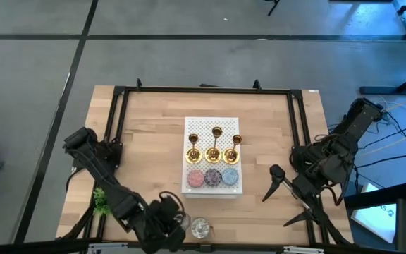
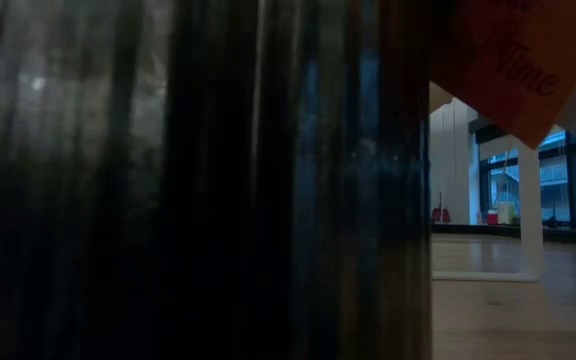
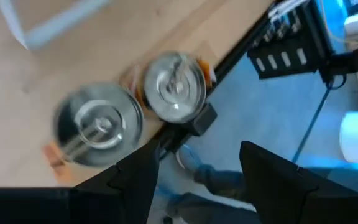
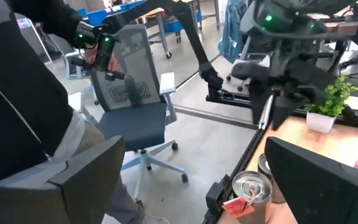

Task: Pick & Place candle stick holders
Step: Put the left silver scented candle on the shelf

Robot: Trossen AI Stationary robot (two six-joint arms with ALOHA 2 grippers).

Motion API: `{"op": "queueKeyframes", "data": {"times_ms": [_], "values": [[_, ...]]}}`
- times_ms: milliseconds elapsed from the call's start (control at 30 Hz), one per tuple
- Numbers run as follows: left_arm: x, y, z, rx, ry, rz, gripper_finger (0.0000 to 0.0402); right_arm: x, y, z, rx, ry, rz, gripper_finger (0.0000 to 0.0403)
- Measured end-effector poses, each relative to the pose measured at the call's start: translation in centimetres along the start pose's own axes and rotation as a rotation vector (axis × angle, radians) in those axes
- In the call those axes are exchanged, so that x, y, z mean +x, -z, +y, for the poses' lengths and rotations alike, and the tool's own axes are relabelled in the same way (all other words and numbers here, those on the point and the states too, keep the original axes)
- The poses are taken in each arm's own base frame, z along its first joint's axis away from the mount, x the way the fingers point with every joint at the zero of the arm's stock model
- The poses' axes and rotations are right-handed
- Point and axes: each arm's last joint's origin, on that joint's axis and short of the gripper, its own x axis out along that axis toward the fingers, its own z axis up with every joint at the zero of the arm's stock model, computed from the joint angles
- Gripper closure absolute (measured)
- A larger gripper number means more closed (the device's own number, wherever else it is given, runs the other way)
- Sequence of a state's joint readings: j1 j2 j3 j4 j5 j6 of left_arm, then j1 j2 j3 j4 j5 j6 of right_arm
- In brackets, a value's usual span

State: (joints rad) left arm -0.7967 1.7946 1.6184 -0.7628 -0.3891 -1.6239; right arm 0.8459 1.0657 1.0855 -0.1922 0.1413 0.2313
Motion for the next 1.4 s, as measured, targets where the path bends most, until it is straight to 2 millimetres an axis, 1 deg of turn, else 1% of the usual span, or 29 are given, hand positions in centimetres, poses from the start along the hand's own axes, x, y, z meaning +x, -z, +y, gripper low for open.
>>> {"op": "queueKeyframes", "data": {"times_ms": [133,233,300,500,667,833,1000,1133,1267,1400], "values": [[2.4,0.9,-0.3,-0.005,0.009,0.085,0.0185,0.0,0.1,0.0,-0.006,-0.017,0.014,0.0013],[3.5,1.1,-0.1,-0.002,-0.002,0.108,0.0196,0.0,0.2,0.0,-0.006,-0.022,0.020,0.0013],[3.6,1.1,0.1,0.014,-0.029,0.108,0.0207,0.0,0.2,0.0,-0.008,-0.023,0.021,0.0013],[3.6,0.5,1.8,0.056,-0.195,0.070,0.0246,0.0,0.2,0.1,-0.010,-0.037,0.023,0.0013],[4.3,-0.2,2.3,0.092,-0.246,0.121,0.0280,-0.2,0.1,0.1,-0.013,-0.039,0.019,0.0012],[4.8,-1.0,2.8,0.111,-0.297,0.123,0.0311,-0.2,0.1,0.1,-0.013,-0.038,0.020,0.0012],[6.2,-0.8,3.4,0.130,-0.354,0.181,0.0331,-0.2,0.1,0.1,-0.013,-0.038,0.020,0.0012],[6.7,-0.6,3.6,0.133,-0.365,0.191,0.0342,-0.2,0.1,0.1,-0.014,-0.044,0.026,0.0012],[6.6,-0.7,3.8,0.125,-0.396,0.185,0.0355,-0.2,0.2,0.1,-0.014,-0.052,0.032,0.0012],[6.3,-0.7,4.5,0.118,-0.473,0.202,0.0374,-0.3,0.1,0.1,-0.014,-0.058,0.032,0.0012]]}}
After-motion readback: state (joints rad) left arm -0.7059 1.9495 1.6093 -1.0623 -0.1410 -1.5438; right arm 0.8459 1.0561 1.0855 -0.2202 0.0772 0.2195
